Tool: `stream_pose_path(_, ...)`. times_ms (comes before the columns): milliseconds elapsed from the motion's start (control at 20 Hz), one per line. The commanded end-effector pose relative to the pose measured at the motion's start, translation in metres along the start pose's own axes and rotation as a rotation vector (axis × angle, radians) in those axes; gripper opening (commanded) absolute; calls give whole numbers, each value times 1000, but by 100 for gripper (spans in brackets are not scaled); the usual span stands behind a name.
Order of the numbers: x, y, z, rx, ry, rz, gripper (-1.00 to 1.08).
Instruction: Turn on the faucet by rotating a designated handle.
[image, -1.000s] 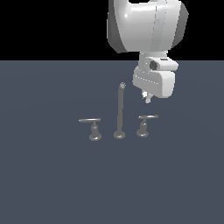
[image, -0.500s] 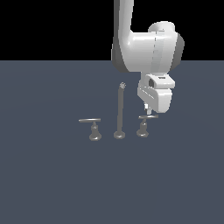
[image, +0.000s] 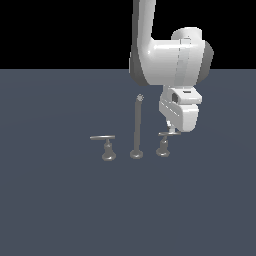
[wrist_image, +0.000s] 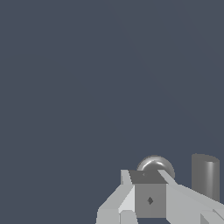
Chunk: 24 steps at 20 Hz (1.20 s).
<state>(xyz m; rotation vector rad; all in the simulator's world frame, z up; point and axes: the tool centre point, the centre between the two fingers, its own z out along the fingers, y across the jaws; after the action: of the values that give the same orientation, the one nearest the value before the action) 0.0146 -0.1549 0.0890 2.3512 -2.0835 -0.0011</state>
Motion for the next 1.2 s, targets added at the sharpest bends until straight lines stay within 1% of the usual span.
stream_pose_path(0, 6, 9, 0, 0, 0, 2, -100)
stream_pose_path(200, 15, 24, 0, 0, 0, 2, -100)
stream_pose_path(250, 15, 24, 0, 0, 0, 2, -100)
stream_pose_path(300, 9, 16, 0, 6, 1, -5, -100)
stream_pose_path(950, 8, 63, 0, 1, 0, 2, -100)
stream_pose_path(1000, 8, 63, 0, 1, 0, 2, -100)
stream_pose_path(1050, 12, 53, 0, 15, 7, 2, -100)
stream_pose_path(1150, 6, 58, 0, 13, 6, 2, -100)
